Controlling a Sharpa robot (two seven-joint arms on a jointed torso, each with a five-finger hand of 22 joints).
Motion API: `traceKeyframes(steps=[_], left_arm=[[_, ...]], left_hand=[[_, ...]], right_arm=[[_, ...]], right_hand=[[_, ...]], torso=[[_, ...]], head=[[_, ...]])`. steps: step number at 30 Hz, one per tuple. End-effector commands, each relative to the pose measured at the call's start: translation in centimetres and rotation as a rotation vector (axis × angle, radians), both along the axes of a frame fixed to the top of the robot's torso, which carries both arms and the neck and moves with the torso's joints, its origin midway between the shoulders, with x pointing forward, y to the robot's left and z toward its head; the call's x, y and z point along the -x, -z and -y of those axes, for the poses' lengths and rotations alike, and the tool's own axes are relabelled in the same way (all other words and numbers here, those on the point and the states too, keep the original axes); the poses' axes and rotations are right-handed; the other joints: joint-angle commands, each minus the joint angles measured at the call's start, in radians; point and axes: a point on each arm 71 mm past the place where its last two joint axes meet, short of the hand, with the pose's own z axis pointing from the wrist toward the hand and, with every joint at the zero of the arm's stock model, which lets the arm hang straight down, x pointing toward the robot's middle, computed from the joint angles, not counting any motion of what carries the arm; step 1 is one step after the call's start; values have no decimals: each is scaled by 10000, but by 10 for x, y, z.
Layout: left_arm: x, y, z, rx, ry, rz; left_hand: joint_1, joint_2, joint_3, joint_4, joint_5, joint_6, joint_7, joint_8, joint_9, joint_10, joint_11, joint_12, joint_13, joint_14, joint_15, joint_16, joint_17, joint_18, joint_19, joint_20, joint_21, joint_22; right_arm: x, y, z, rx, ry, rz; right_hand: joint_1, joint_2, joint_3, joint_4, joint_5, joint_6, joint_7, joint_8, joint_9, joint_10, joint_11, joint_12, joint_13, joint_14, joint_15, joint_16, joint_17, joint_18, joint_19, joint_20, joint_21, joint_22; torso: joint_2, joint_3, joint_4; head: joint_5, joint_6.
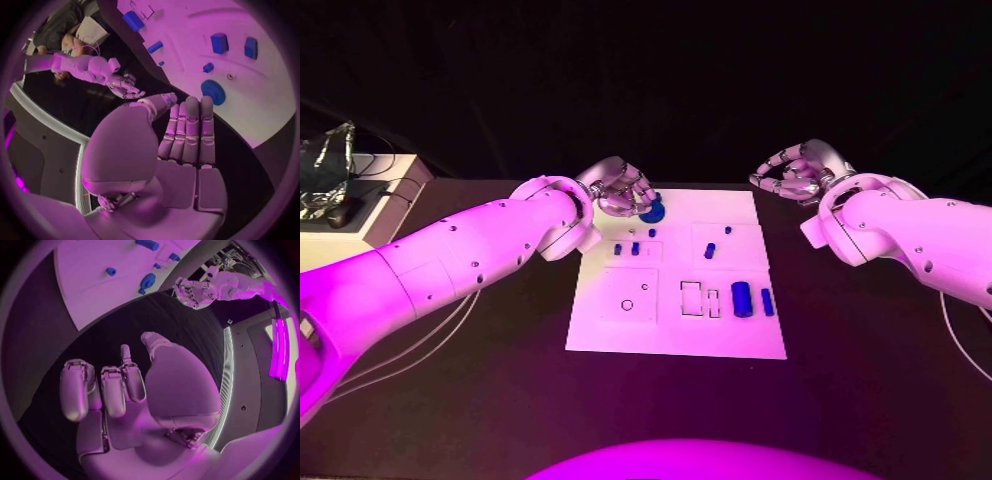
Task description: Assemble the parts on the task board
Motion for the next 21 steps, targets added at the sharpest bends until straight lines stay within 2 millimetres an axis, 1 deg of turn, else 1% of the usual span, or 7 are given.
traceKeyframes(steps=[1,4,7,8,11,18,21], left_arm=[[1,-5,12,-882,1064,2074],[-1,0,19,-1610,1290,2544],[-3,4,25,-2405,1493,2722],[-3,6,28,-2724,1578,2744],[-2,10,33,-3473,1776,2666],[-1,17,39,-4587,2038,2340],[-1,19,40,-4894,2102,2218]], left_hand=[[10,-16,-92,-138,-51,209,-18,-203,-371,253,-7,-391,-287,228,-25,231,-65,200,7,-1,218,170],[-4,-38,-144,-223,-53,265,-44,-341,-580,376,-20,-591,-427,410,-46,532,-29,208,141,-22,375,265],[-16,-52,-167,-288,-36,349,-50,-416,-721,462,-30,-725,-516,596,-61,869,32,211,282,-45,540,360],[-205,-194,-284,-240,-36,360,-89,-506,-835,443,-20,-854,-573,889,-45,1358,167,209,455,-19,648,401],[-391,-336,-382,-169,-34,496,-165,-573,-971,468,-18,-978,-588,1154,-25,2027,473,211,663,3,728,415],[-451,-490,-465,-159,-5,407,-352,-762,-1130,434,13,-1068,-574,1599,4,2716,1177,210,846,33,807,434],[-504,-519,-466,-119,13,553,-314,-779,-1176,464,-3,-1106,-562,1983,-6,3094,1679,217,974,35,887,462]], right_arm=[[0,-2,-3,28,-205,308],[0,-2,-4,51,-245,345],[0,-2,-5,65,-269,359],[0,-2,-5,65,-275,360],[0,-2,-6,70,-286,369],[0,-3,-7,92,-306,387],[0,-3,-7,98,-314,392]], right_hand=[[91,-23,68,-12,66,-81,18,14,15,-60,1,-48,1176,779,-77,-62,1503,75,276,-34,-82,1554],[91,-23,68,-12,66,-81,18,14,15,-60,1,-48,1176,779,-77,-62,1503,75,276,-34,-82,1554],[91,-23,68,-12,66,-81,18,14,15,-60,1,-48,1176,779,-77,-62,1503,75,276,-34,-82,1554],[91,-23,68,-12,66,-81,18,14,15,-60,1,-48,1176,779,-77,-62,1503,75,276,-34,-82,1554],[105,-22,83,-14,66,-82,19,12,18,-61,1,-50,1174,778,-77,-64,1503,77,271,-34,-94,1548],[105,-22,87,-13,67,-81,20,12,19,-54,2,-43,1180,780,-77,-62,1510,74,277,-34,-81,1555],[105,-22,87,-13,67,-81,20,12,19,-54,2,-43,1180,780,-77,-62,1510,74,277,-34,-81,1555]], torso=[[39,6,-38],[33,25,-38],[34,20,-28],[37,27,-32],[32,16,-28],[29,5,-24],[18,-4,-21]], head=[[10,155],[2,238],[-21,284],[-15,287],[-20,297],[-51,266],[-67,273]])
